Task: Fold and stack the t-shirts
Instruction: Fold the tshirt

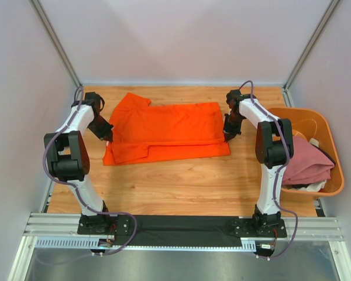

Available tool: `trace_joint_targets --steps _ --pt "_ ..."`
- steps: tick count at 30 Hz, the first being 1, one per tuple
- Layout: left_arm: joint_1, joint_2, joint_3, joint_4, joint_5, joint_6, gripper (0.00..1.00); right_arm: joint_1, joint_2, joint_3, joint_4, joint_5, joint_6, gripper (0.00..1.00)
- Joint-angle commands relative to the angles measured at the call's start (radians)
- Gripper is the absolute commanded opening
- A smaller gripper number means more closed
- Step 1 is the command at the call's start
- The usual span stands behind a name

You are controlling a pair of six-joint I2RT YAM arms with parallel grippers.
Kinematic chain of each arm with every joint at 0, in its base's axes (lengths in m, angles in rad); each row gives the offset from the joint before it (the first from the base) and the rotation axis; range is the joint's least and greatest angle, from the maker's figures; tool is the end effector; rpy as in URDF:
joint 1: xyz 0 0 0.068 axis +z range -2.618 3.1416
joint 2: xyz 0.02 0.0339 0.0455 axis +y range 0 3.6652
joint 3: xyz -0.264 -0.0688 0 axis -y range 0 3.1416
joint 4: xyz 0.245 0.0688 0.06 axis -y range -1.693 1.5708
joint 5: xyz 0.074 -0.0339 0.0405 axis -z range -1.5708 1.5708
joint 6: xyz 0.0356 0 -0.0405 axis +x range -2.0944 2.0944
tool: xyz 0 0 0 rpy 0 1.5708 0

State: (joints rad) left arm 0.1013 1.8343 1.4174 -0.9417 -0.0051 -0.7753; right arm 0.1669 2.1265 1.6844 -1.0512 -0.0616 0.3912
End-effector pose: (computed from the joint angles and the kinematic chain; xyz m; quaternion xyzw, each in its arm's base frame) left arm 0.3583 0.0366 0.2169 -0.4223 0.9003 -0.0326 0.1008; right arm 0.4087 0.0711 0.1780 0.1106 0.9926 0.0402 0.0287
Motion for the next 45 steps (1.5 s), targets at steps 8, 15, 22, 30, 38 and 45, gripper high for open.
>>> trace_joint_targets --steps 8,15,22,30,38,45 --pt "0.001 0.006 0.052 -0.009 -0.033 -0.001 0.00 -0.006 -0.007 0.060 -0.015 0.003 0.001 0.00" --pt "0.001 0.023 0.054 -0.002 -0.022 -0.005 0.00 -0.006 0.032 0.104 -0.036 0.000 0.005 0.00" --pt "-0.003 0.042 0.073 0.052 -0.051 0.030 0.16 -0.013 0.087 0.185 0.043 0.025 0.006 0.19" --pt "-0.078 -0.156 0.086 -0.002 -0.076 0.131 0.73 0.008 -0.054 0.180 -0.040 0.075 0.000 0.67" --pt "-0.334 -0.310 -0.204 0.246 0.180 0.027 0.20 0.186 -0.189 -0.035 0.049 0.026 0.061 0.57" --pt "-0.454 -0.155 -0.177 0.323 0.163 0.018 0.10 0.238 -0.131 -0.040 0.088 0.016 0.081 0.39"
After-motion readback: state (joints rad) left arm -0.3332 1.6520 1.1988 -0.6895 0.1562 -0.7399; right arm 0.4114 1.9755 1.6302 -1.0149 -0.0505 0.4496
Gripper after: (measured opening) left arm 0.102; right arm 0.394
